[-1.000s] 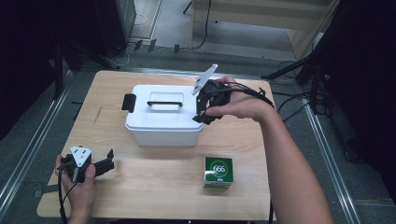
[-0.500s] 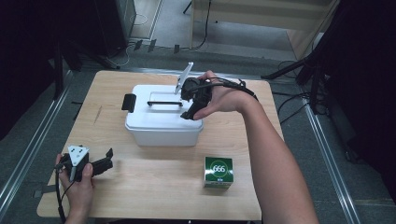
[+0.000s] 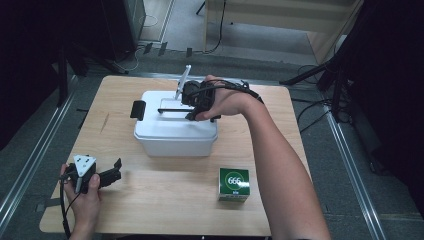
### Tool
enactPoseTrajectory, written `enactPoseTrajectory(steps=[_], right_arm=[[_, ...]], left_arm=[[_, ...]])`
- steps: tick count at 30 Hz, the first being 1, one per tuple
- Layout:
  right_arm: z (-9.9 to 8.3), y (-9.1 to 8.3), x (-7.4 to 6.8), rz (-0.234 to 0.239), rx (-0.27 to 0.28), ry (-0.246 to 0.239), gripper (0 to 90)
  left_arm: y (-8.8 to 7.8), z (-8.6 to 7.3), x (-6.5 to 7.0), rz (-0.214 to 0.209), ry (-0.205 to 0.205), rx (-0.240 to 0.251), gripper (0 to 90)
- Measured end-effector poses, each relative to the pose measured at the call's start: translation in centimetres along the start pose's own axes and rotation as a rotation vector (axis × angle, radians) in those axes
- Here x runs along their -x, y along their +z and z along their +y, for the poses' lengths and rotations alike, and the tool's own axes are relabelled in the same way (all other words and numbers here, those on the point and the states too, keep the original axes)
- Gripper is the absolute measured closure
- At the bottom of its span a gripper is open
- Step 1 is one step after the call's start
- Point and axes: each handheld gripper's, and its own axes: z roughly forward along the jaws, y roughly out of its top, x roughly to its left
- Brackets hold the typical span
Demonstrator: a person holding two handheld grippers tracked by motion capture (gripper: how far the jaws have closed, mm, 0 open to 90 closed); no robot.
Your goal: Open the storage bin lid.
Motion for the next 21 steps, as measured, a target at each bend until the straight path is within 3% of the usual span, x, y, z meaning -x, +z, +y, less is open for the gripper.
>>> enactPoseTrajectory(steps=[4,11,21], right_arm=[[0.5,0.4,0.0,0.027,-0.015,-0.019,60.7],[0.8,0.9,0.5,0.03,-0.033,-0.02,72.5],[2.6,1.1,0.2,0.007,-0.059,-0.082,75.1]], left_arm=[[0.0,0.0,0.0,-0.001,0.001,-0.001,0.0],[0.1,0.0,0.0,-0.001,0.005,-0.006,0.0],[0.1,0.0,0.0,0.001,0.004,-0.009,0.0]])
